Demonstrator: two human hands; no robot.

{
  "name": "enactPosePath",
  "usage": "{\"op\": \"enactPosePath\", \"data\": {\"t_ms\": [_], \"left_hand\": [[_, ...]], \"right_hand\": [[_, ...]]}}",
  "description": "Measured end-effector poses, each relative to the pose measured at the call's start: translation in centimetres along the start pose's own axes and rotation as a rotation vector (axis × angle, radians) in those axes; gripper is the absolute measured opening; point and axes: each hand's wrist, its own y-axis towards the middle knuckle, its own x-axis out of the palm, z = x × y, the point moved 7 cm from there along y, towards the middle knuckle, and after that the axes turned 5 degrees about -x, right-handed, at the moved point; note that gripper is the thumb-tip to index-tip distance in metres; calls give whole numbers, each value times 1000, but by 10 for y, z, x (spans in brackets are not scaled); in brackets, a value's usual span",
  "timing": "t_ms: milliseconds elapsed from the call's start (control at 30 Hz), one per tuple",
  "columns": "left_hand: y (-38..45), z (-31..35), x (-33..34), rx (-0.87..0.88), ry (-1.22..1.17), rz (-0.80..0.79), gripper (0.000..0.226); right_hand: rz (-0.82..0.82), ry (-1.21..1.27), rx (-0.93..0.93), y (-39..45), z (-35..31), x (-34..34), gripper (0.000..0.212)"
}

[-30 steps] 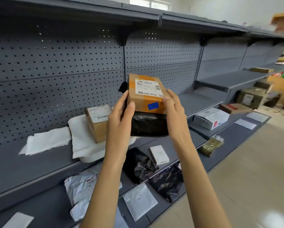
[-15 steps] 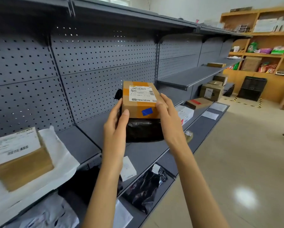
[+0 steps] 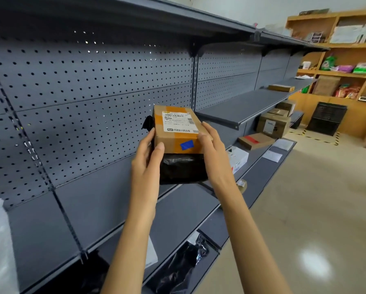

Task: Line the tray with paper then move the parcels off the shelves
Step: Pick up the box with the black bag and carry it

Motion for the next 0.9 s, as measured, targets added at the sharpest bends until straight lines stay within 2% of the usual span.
{"op": "enactPosePath", "data": {"t_ms": [333, 433, 567, 700, 900], "left_hand": [[79, -46, 41, -2, 24, 121, 39], [106, -66, 64, -4, 37, 182, 37], [139, -85, 97, 11, 69, 252, 34], [169, -106, 133, 9, 53, 297, 32], [195, -149, 170, -29, 71, 371, 27]], "right_hand": [[-115, 35, 31, 105, 52, 0, 66], [-164, 27, 43, 148, 70, -8, 63], [-231, 40, 28, 200, 89, -21, 49], [-269, 44, -10, 246, 108, -41, 58], [-324, 51, 6, 290, 154, -62, 44]]}}
